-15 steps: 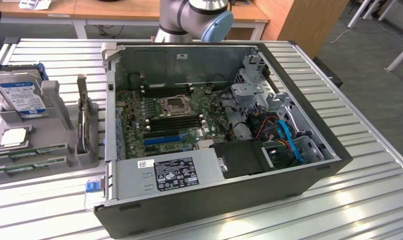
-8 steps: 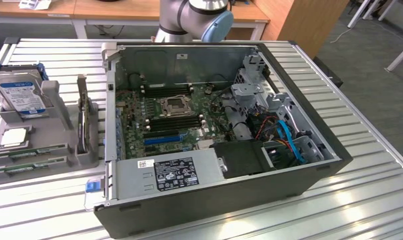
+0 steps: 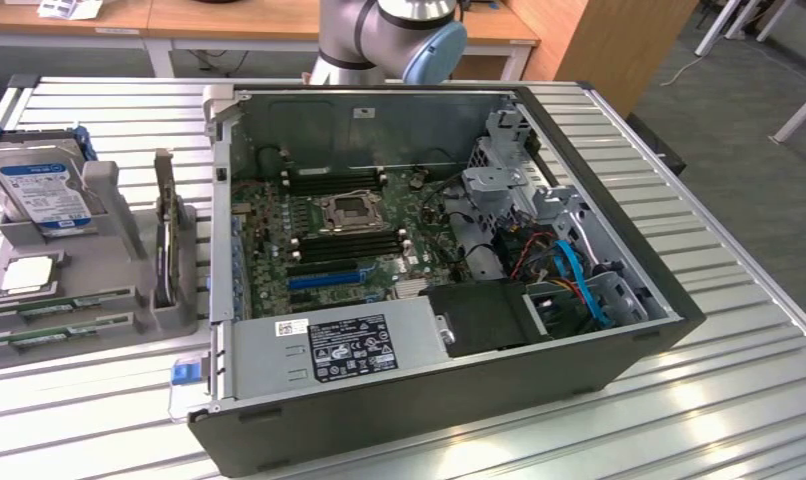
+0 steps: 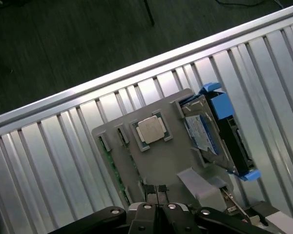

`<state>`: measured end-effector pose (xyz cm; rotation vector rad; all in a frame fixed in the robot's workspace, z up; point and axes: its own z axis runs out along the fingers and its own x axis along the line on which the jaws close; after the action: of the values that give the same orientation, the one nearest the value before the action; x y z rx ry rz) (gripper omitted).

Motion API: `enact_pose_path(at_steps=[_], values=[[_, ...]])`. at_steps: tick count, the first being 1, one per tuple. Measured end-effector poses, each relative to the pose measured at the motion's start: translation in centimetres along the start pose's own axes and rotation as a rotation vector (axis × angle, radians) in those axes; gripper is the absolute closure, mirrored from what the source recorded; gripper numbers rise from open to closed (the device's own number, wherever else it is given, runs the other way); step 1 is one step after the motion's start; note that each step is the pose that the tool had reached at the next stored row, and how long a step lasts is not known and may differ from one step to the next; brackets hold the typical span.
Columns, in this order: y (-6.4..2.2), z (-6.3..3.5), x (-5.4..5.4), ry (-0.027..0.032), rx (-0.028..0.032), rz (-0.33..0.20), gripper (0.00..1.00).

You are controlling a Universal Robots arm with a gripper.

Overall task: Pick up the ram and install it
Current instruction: 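Pick up the ram and move it above insertion slot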

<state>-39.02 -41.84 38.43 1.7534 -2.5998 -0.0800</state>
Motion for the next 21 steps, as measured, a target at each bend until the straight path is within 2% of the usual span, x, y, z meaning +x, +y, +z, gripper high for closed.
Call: enact_pose_path(at_steps=[21], values=[[0.00, 0.02, 0.00, 0.0126, -0.0070, -0.282, 0.90]])
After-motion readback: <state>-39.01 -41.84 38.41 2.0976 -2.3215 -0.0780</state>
